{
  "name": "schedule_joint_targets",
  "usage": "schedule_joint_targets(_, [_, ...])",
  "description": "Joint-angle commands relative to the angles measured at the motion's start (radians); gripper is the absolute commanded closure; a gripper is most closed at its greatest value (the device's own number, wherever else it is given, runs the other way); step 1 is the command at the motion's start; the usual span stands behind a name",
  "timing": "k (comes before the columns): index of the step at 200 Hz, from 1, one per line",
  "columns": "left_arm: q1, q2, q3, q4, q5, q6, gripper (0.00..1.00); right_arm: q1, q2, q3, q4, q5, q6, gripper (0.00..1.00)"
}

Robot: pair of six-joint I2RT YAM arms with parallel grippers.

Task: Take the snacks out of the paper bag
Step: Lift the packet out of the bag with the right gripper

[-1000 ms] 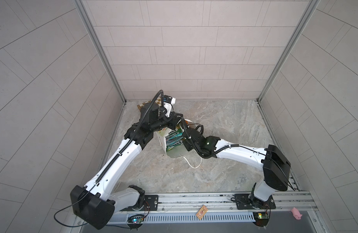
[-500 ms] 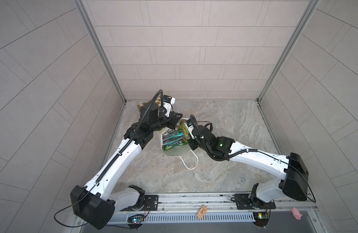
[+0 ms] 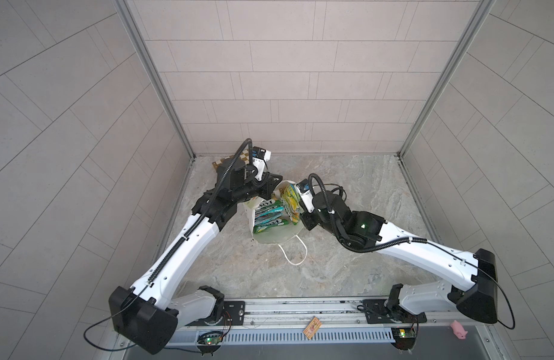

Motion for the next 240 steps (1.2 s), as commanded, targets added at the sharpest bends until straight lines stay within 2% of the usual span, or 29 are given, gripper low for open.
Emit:
schedule_joint_targets(1, [-0.004,-0.013,0.0,0.024,0.011,0.005,1.0,0.004,-0.064,0.041,-0.017,0.06,-0.033,1.0])
schedule_joint_targets(83, [-0.004,-0.013,0.0,0.024,0.004,0.004,1.0,0.003,-0.168,0.058,-0.042,0.102,-0.068,1.0])
schedule_joint_targets(143, [-0.003,-0.009,0.0,0.023,0.008,0.002,1.0,-0.01,-0.224,0.079,-0.065,0.226,-0.096,1.0])
schedule_joint_targets(168, [-0.004,-0.01,0.0,0.024,0.006,0.003,1.0,-0.059,-0.253,0.065,-0.083,0.251,-0.068,1.0])
schedule_joint_targets(240, [-0.006,-0.007,-0.001,0.023,0.006,0.004,1.0,-0.264,-0.319,-0.037,-0.114,0.145,0.042,1.0])
